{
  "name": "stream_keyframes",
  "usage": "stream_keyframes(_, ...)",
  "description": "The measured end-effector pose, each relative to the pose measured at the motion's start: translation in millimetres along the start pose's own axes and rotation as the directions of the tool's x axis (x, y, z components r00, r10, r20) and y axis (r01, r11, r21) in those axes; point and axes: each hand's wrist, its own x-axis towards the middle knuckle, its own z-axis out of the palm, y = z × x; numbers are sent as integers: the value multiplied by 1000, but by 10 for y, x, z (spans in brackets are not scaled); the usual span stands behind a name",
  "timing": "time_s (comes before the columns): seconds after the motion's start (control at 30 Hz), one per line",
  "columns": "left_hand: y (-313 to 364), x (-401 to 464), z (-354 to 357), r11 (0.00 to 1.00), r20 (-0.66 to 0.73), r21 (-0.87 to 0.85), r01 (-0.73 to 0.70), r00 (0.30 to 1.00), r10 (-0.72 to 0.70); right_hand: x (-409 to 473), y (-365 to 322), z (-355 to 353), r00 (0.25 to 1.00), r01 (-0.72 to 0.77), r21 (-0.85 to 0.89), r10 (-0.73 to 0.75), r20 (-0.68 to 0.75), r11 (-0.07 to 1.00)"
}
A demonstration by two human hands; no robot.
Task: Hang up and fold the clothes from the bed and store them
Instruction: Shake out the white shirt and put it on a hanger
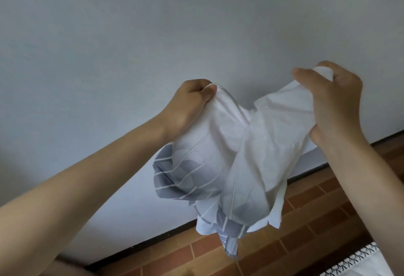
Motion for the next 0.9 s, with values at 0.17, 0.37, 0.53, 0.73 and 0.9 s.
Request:
stream_keyframes(0.17, -308, 626, 91, 996, 136, -85, -23, 990, 35, 270, 370, 172, 994, -28, -91, 19, -108, 995)
stream_keyframes(0.37, -530, 1423, 152, 984, 301, -164, -75, 946, 122, 662, 626, 458, 948, 0, -121, -38, -315, 993)
stream_keyframes(0.53, -554, 1906, 265, 964, 399, -248, -96, 897, 192, 850, 691, 613, 881, 76, -214, -167, -443, 974)
stream_keyframes(0.73, -428, 2285, 612, 930, 466, -350, -114, 840, 279, 984, 555, 536, 799, 54, -329, -239, -552, 943)
stream_keyframes(0.9, -341, 2450, 923, 897, 483, -426, -115, 810, 333, 1056, 456, 418, 757, 7, -410, -273, -594, 912)
